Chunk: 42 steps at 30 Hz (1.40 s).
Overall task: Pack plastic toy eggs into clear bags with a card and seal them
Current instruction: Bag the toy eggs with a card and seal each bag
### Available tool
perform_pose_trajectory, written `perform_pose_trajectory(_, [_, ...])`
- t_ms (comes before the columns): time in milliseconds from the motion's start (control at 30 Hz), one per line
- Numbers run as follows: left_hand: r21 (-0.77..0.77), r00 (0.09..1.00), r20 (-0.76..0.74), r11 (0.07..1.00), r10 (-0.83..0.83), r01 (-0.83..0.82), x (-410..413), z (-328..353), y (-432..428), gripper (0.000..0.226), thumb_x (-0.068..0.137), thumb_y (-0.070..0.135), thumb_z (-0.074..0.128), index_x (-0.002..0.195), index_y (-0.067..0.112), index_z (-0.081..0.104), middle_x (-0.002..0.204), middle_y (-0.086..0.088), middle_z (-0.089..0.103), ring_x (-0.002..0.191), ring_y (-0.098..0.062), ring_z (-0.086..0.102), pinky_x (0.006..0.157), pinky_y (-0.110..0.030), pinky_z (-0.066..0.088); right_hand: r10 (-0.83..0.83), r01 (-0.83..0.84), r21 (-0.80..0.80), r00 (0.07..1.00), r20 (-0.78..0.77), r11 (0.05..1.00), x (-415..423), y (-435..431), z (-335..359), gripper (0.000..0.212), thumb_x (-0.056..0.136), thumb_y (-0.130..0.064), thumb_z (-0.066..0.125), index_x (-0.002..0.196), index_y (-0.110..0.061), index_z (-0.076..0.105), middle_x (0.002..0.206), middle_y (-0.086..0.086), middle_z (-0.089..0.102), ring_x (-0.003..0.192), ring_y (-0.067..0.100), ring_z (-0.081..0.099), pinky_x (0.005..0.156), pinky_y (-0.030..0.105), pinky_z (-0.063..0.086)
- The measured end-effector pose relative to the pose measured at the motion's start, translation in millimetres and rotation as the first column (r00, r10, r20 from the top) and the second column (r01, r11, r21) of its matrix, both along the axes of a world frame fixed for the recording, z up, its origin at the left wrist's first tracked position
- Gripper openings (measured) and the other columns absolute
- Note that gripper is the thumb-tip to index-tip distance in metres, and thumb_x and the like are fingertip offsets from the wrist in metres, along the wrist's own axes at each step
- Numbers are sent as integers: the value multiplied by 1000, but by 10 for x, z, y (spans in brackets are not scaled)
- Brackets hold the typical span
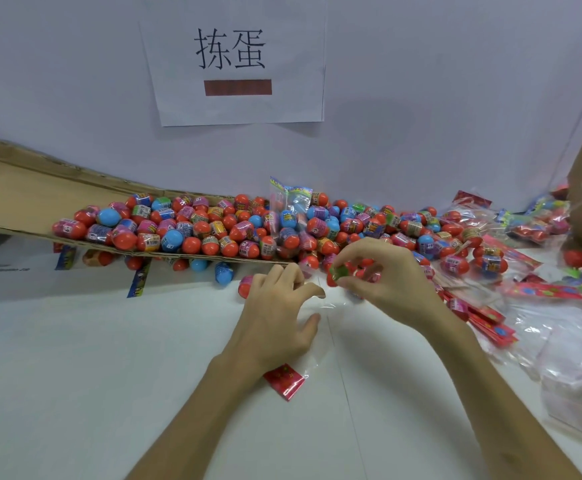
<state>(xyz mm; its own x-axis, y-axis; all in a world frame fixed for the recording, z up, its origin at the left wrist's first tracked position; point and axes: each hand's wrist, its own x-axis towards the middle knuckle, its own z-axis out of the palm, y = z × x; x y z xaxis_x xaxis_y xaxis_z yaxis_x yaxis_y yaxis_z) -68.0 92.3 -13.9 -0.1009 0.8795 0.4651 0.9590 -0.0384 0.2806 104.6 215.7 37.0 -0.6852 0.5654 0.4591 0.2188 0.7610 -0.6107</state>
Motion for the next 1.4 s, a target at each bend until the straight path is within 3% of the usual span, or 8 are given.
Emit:
perform_pose_trajectory(133, [1,999,39,1000,-15,14,-22,-14,12,34,85,41,68,116,28,71,101,10,46,96,-9,39,84,-27,34,32,-34,20,993,115,999,-30,-24,-37,25,84,-9,81,101,-26,78,105,-16,69,103,6,63,86,26,54])
perform_pose_trajectory(267, [-4,990,136,999,-37,38,-37,-14,13,32,90,39,65,117,22,74,101,9,45,95,-8,40,83,-23,40,45,-41,-34,991,124,999,-22,-29,-32,26,85,-7,80,103,-26,78,103,-18,70,99,2,64,80,16,51])
perform_pose_trajectory(367, [25,977,209,999,-37,32,-52,1,31,19,98,28,66,112,19,73,102,9,47,97,-6,44,83,-11,37,44,-35,-61,988,151,998,-17,-32,-14,29,87,-6,77,107,-26,77,104,-18,72,98,1,64,81,22,55])
perform_pose_trajectory(600, [49,981,193,999,-9,0,-63,18,37,11,100,21,65,102,13,73,100,10,49,98,-7,45,85,-20,37,62,-51,-97,992,109,994,-70,-96,-4,38,86,0,76,113,-27,71,109,-14,70,102,2,66,90,30,58])
perform_pose_trajectory(867, [82,977,215,996,7,-25,-93,-22,60,7,98,20,69,99,15,74,99,12,49,94,-2,41,80,-7,34,108,-73,-231,984,140,970,-35,-36,13,37,100,0,53,116,-28,71,99,-16,77,104,-1,67,94,27,51])
perform_pose_trajectory(1067, [106,978,207,994,-34,12,-111,-21,55,5,98,18,67,97,15,71,98,12,50,95,-1,41,82,-9,37,187,-116,-272,949,254,955,-74,-65,-49,39,93,-14,69,126,-34,65,110,-24,73,111,2,65,98,42,51])
perform_pose_trajectory(1233, [96,980,191,995,-54,36,-107,-8,43,7,98,17,67,98,13,72,97,11,50,97,-9,47,84,-21,42,250,-164,-306,930,270,938,-119,-101,-99,39,94,-11,67,127,-32,65,113,-23,71,113,-6,63,97,25,43])
perform_pose_trajectory(1400, [76,977,211,997,-14,-2,-101,4,39,8,99,22,66,97,16,73,98,12,51,96,-3,43,82,-12,37,-96,104,-101,992,78,989,20,75,-37,31,95,-4,64,113,-28,72,109,-19,71,103,-1,63,92,24,51])
